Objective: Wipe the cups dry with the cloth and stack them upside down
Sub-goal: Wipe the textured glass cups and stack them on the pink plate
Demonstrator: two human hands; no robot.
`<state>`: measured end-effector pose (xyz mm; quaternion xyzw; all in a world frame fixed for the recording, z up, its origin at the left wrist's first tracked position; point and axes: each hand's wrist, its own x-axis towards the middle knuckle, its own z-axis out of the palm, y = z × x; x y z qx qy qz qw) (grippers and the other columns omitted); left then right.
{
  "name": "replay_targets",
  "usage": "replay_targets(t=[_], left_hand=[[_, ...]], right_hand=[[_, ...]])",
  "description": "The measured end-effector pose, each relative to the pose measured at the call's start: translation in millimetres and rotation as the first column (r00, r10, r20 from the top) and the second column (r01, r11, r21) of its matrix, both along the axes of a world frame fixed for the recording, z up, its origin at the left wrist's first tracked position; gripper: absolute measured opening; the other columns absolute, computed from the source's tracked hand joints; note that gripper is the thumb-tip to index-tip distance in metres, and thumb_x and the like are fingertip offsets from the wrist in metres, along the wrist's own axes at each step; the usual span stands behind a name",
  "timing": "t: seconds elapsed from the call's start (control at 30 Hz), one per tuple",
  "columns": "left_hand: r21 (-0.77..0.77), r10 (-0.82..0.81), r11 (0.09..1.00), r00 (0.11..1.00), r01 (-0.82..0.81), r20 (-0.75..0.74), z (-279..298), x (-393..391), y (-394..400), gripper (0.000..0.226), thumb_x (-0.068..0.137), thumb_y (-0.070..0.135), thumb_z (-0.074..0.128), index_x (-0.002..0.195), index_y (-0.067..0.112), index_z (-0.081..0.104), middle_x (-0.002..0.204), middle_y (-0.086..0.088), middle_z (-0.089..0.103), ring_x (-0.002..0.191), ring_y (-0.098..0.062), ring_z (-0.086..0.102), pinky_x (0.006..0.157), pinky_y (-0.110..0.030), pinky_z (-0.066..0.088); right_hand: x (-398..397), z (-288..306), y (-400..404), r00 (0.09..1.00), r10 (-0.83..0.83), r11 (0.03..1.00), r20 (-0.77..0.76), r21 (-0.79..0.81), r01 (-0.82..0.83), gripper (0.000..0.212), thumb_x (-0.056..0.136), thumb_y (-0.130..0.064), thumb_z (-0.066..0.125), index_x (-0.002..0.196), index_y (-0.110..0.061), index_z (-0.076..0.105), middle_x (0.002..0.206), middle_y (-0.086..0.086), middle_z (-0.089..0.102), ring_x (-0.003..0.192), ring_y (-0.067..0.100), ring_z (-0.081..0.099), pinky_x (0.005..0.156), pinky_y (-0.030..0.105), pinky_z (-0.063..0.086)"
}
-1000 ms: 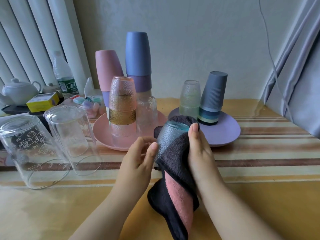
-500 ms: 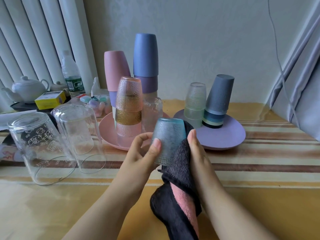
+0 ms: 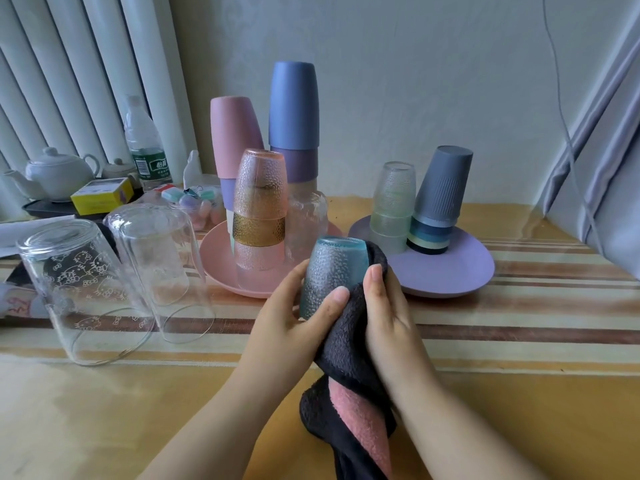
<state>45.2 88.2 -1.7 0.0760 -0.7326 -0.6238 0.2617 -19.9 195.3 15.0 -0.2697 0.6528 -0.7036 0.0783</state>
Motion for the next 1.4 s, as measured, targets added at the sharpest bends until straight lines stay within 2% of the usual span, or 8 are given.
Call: replay_targets(t=[0.1,0.23,0.37,0.6,0.87,0.97,1.13,1.4], left_hand=[[0.083,-0.146,0.986,0.989,0.142,0.039,4,3,-8,0.048,0.082,0.044,0.064,0.127,0.027,0.058,0.118,0.009,0.070,0.114,-0.009,0.063,0.096,-0.028,0.050],[0.305,-0.278,0.915,0.960,0.265,-0.001,4,7,-14,0.049,0.084,0.041,0.062,0.125,0.017,0.063,0.124,-0.009,0.067,0.120,-0.026,0.060,0.106,-0.042,0.043],[0.365,-0.257,0.899,0.966,0.241,-0.005,0,2,-13,0.056,0.091,0.049,0.041,0.131,0.013,0.057,0.130,-0.010,0.063,0.125,-0.024,0.056,0.110,-0.045,0.038],[0.096,-0.193,0.979,0.974,0.182,0.119,4,11,-8,0.060,0.060,0.060,0.066,0.117,0.044,0.051,0.112,0.029,0.066,0.108,0.010,0.060,0.082,-0.009,0.047],[-0.308,0.289,0.912,0.957,-0.269,0.019,-1,7,-7,0.058,0.060,0.068,0.061,0.113,0.050,0.047,0.110,0.019,0.052,0.109,0.006,0.049,0.089,-0.007,0.038],[-0.323,0.408,0.865,0.913,-0.384,0.009,-1,4,-11,0.069,0.061,0.068,0.062,0.120,0.033,0.055,0.106,0.017,0.055,0.107,-0.005,0.053,0.090,-0.026,0.046],[-0.391,0.452,0.833,0.889,-0.393,0.071,15,1,-14,0.045,0.072,0.041,0.079,0.107,0.025,0.055,0.101,0.010,0.063,0.092,-0.002,0.060,0.072,-0.012,0.048],[-0.543,0.571,0.655,0.815,-0.526,-0.099,100,-9,-42,0.065,0.067,0.048,0.081,0.116,0.014,0.055,0.112,-0.003,0.060,0.100,-0.022,0.058,0.087,-0.036,0.049]], right_hand=[[-3,3,2,1.000,0.021,1.000,0.022,-0.004,-0.021,0.029,0.082,-0.055,0.034,0.099,-0.043,0.054,0.103,-0.041,0.050,0.093,-0.033,0.044,0.079,-0.009,0.030],[-11,-2,5,0.993,0.082,0.996,0.090,-0.045,-0.078,0.063,0.078,-0.068,0.043,0.122,-0.025,0.060,0.122,-0.013,0.063,0.118,0.002,0.054,0.107,0.032,0.039],[-13,-1,5,0.989,0.059,0.997,0.137,-0.059,-0.051,0.044,0.082,-0.060,0.045,0.107,-0.029,0.065,0.105,-0.019,0.069,0.107,0.004,0.061,0.097,0.023,0.046],[-20,-11,-2,0.997,-0.005,1.000,0.073,-0.029,0.007,0.057,0.074,-0.068,0.045,0.108,-0.025,0.062,0.108,-0.001,0.069,0.107,0.018,0.062,0.099,0.048,0.044],[-25,-17,-1,0.999,-0.030,0.990,-0.033,0.138,0.034,0.035,0.093,-0.042,0.043,0.116,-0.021,0.057,0.113,-0.005,0.064,0.109,0.010,0.057,0.089,0.025,0.041],[-25,-19,1,0.993,-0.049,0.977,-0.103,0.203,0.069,0.034,0.094,-0.040,0.044,0.120,-0.020,0.055,0.116,-0.008,0.061,0.111,0.006,0.052,0.083,0.016,0.034],[-29,-19,4,0.998,-0.031,0.966,-0.055,0.253,0.044,0.041,0.093,-0.044,0.044,0.125,-0.018,0.049,0.125,-0.004,0.057,0.118,0.014,0.050,0.087,0.023,0.034],[-30,-17,5,1.000,0.005,0.975,-0.026,0.220,0.001,0.040,0.095,-0.044,0.038,0.120,-0.014,0.048,0.118,0.001,0.058,0.113,0.019,0.051,0.083,0.025,0.034]])
